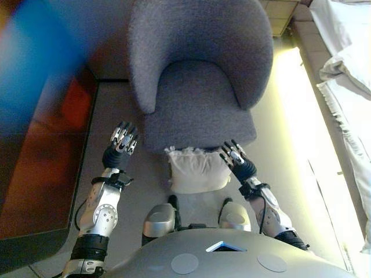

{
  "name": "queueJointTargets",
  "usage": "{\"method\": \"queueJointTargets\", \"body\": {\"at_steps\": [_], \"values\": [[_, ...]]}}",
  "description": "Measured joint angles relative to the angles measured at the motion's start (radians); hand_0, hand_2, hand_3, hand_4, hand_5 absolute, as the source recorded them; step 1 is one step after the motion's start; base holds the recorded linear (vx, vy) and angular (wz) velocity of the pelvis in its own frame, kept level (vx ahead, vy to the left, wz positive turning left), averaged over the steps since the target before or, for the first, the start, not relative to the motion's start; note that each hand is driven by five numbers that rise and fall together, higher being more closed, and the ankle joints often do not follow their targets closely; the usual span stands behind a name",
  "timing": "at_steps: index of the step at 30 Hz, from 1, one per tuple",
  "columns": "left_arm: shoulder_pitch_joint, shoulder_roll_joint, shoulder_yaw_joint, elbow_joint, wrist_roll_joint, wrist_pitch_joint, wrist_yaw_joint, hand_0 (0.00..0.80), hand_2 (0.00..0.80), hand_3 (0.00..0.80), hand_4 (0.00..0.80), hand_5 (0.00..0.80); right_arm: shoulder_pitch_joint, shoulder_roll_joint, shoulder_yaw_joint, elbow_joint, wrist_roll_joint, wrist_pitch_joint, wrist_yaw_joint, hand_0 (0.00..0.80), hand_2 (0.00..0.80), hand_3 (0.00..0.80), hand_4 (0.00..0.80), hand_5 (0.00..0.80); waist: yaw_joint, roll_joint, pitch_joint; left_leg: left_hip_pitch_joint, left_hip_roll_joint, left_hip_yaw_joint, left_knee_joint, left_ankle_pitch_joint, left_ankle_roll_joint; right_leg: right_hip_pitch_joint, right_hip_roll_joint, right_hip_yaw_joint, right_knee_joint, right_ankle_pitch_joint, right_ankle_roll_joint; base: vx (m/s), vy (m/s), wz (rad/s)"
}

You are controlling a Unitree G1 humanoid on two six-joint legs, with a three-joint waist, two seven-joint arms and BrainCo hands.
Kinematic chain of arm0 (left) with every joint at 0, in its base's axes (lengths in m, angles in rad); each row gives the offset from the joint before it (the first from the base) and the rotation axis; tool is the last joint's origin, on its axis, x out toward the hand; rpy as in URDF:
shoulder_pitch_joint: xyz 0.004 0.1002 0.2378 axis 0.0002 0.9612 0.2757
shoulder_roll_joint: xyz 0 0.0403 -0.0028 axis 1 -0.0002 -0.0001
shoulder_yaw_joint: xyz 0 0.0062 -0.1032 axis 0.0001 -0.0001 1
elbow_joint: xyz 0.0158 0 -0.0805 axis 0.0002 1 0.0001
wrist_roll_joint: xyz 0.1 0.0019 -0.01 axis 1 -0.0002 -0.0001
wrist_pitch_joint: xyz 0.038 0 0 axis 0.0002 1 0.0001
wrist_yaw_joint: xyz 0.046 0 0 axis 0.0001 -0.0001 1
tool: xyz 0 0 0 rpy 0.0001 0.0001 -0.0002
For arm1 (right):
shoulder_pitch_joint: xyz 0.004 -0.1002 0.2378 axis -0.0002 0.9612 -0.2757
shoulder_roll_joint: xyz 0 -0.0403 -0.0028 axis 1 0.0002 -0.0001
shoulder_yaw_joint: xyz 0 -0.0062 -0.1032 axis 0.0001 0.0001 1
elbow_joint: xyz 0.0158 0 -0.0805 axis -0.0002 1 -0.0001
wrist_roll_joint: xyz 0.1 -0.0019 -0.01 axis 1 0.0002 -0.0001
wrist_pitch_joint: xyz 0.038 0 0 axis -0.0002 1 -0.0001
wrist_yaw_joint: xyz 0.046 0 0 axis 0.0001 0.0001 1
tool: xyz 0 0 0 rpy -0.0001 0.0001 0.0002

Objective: Pick up the cushion and take it to the sofa

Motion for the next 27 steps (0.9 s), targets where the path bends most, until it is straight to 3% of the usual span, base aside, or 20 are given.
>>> {"method": "queueJointTargets", "body": {"at_steps": [2,5,10,16,20,23,27], "values": [[0.030,0.004,-0.002,0.000,0.001,-0.005,-0.004,0.000,0.000,0.000,0.000,0.000,-0.015,0.003,-0.008,0.018,0.000,0.008,0.003,0.000,0.000,0.000,0.000,0.000,0.002,-0.027,-0.009,0.018,0.012,-0.021,-0.002,-0.002,-0.039,0.014,0.010,-0.001,-0.009,0.071,-0.035,0.172,-0.094,0.38],[0.075,-0.004,-0.016,0.003,0.002,-0.006,-0.006,0.000,0.000,0.000,0.000,0.000,-0.037,-0.031,-0.023,0.028,0.000,0.019,0.003,0.000,0.000,0.000,0.000,0.000,0.011,0.019,-0.014,0.023,0.082,-0.036,0.000,-0.010,-0.065,0.025,0.083,-0.017,-0.009,0.053,-0.069,0.153,-0.089,0.11],[0.059,-0.014,-0.015,0.002,0.062,-0.006,0.032,0.000,0.000,0.000,0.000,0.000,-0.055,-0.058,-0.023,0.025,-0.028,0.018,0.002,0.000,0.000,0.000,0.000,0.000,0.000,0.030,-0.020,0.027,0.123,-0.053,-0.004,-0.008,-0.084,0.060,0.129,-0.029,-0.018,0.030,-0.084,0.100,-0.073,0.15],[-0.022,-0.014,-0.019,0.002,0.088,-0.007,0.051,0.000,0.000,0.000,0.000,0.000,-0.059,-0.081,-0.021,0.014,-0.083,0.008,0.001,0.000,0.000,0.000,0.000,0.000,0.000,0.028,-0.020,-0.013,0.120,-0.052,0.077,-0.009,-0.089,0.086,0.117,-0.040,-0.016,0.001,-0.080,0.006,0.004,0.32],[-0.058,-0.013,-0.050,0.002,0.068,0.005,0.030,0.000,0.000,0.000,0.000,0.000,-0.094,-0.089,-0.010,0.011,-0.094,-0.013,0.006,0.000,0.000,0.000,0.000,0.000,0.003,0.048,-0.015,-0.010,0.119,-0.048,0.054,-0.023,-0.097,0.081,0.108,-0.052,0.012,-0.014,-0.081,0.008,0.171,0.20],[-0.058,-0.013,-0.067,0.002,0.032,0.025,0.004,0.000,0.000,0.000,0.000,0.000,-0.087,-0.066,-0.016,-0.012,0.037,-0.008,0.051,0.000,0.000,0.000,0.000,0.000,-0.002,0.051,-0.032,-0.004,0.115,-0.026,0.014,-0.003,-0.094,0.080,0.097,-0.055,0.011,-0.015,-0.077,0.047,0.091,0.09],[-0.048,-0.025,-0.072,0.002,-0.093,0.084,-0.100,0.000,0.000,0.000,0.000,0.000,-0.048,0.009,-0.054,-0.012,0.266,0.065,0.184,0.000,0.000,0.000,0.000,0.000,-0.001,0.057,-0.051,0.028,0.110,-0.022,-0.041,0.026,-0.097,0.095,0.095,-0.073,-0.017,-0.001,-0.070,0.007,0.076,0.05]]}}
